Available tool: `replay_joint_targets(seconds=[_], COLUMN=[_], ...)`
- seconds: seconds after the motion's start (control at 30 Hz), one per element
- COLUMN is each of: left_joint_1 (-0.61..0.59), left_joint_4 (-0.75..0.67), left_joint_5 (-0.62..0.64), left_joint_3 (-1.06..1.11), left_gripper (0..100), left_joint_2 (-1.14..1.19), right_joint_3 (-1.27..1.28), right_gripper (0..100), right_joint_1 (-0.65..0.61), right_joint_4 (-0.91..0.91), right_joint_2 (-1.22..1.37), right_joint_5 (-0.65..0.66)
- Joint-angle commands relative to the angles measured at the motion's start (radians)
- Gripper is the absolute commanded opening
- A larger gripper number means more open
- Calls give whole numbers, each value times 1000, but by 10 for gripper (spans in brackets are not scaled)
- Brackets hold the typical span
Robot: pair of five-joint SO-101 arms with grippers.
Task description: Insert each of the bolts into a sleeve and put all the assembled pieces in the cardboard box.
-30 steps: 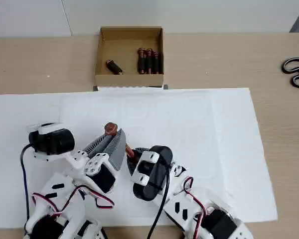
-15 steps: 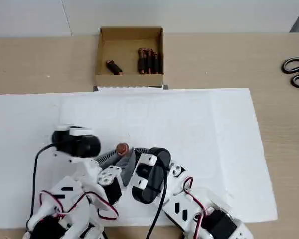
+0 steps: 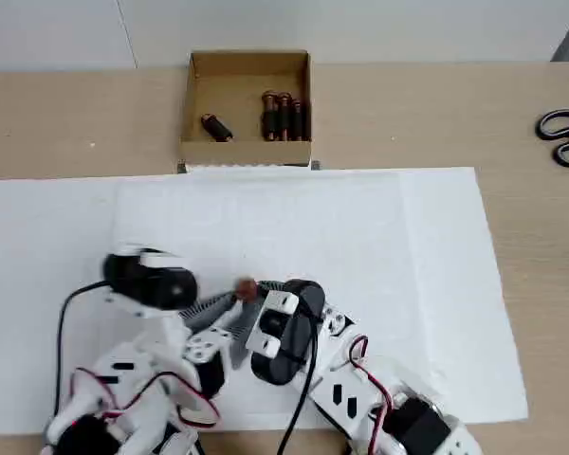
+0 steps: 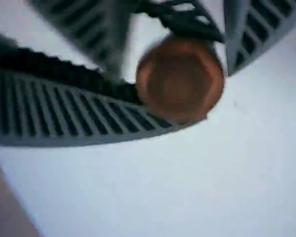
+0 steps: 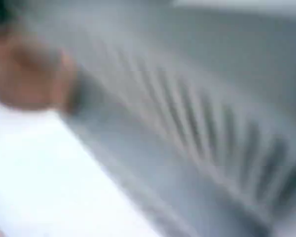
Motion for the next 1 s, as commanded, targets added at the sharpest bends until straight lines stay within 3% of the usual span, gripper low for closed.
replay_joint_targets(seconds=[0.0,0.23,0.4,0.53,0.6,0.83,0.97], left_joint_1=[-2,-6,-120,-219,-264,-437,-526], left_joint_4=[28,137,146,133,103,-63,-212], left_joint_5=[-3,-35,-133,-245,-290,-417,-423], left_joint_3=[-33,-107,-162,-163,-162,-10,168], left_gripper=[214,214,210,80,0,6,6], left_joint_2=[-5,-5,-5,-9,-11,-11,-11], right_joint_3=[-14,-8,-9,-14,-14,-14,-14], right_gripper=[2,2,2,2,2,2,2], right_joint_1=[-2,8,81,134,166,314,423], right_joint_4=[-31,-30,-30,-30,-28,-33,-30], right_joint_2=[-7,-7,-7,-8,-8,-5,-5], right_joint_5=[6,6,6,6,3,-3,-89])
